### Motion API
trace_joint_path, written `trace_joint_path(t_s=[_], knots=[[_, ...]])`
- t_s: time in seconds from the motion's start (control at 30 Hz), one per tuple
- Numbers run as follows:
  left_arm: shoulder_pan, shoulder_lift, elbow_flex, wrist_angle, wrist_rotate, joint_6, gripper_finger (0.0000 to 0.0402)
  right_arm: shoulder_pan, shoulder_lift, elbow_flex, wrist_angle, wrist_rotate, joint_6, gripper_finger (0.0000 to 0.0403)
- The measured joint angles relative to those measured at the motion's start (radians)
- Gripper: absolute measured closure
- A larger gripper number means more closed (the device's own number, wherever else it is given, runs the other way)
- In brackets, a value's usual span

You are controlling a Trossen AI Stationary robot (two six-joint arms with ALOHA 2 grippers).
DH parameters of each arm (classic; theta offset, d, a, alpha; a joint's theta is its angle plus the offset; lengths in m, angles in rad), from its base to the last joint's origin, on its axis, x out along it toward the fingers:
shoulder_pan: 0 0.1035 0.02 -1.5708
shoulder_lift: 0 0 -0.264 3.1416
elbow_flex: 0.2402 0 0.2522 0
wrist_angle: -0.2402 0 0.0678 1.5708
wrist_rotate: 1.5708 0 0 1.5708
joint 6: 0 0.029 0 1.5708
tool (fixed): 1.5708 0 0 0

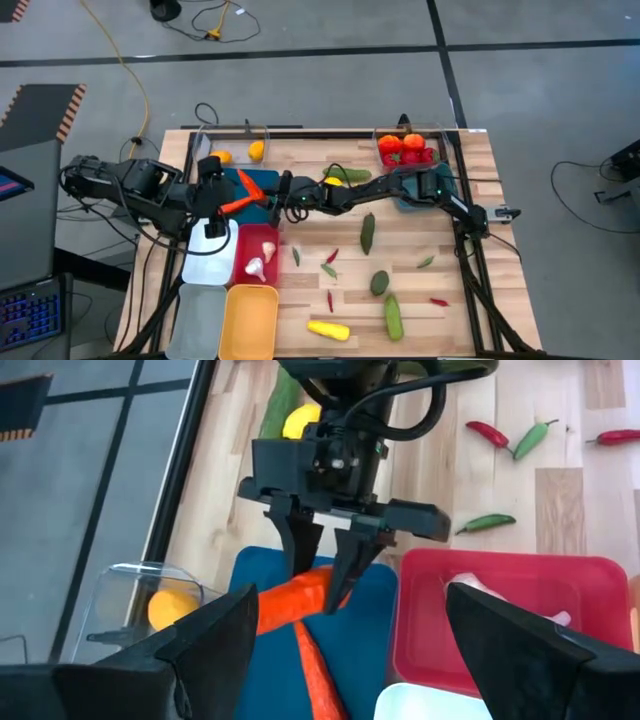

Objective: Sort produce into baskets
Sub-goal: Put the orange carrot into the blue bin, then put the top green cucumber into the white bin

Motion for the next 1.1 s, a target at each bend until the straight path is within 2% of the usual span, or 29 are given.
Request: trace_joint_path(t_s=[0.4,0.67,0.83,0.93,1.1], knots=[[0.000,0.000,0.000,0.000,0.000,0.000,0.0091,0.000,0.000,0.003,-0.003,0.000,0.000,0.0203],[0.000,0.000,0.000,0.000,-0.001,-0.001,0.0091,-0.001,0.000,0.003,-0.003,0.000,0.000,0.0146],[0.000,0.000,0.000,0.000,-0.001,-0.001,0.0091,-0.005,-0.005,0.003,-0.008,0.000,-0.010,0.0133],[0.000,0.000,0.000,0.000,-0.001,-0.001,0.0091,-0.018,-0.053,0.002,-0.100,0.000,-0.022,0.0133],[0.000,0.000,0.000,0.000,0.000,-0.001,0.0091,-0.055,-0.208,0.003,-0.431,0.000,-0.185,0.0132]])
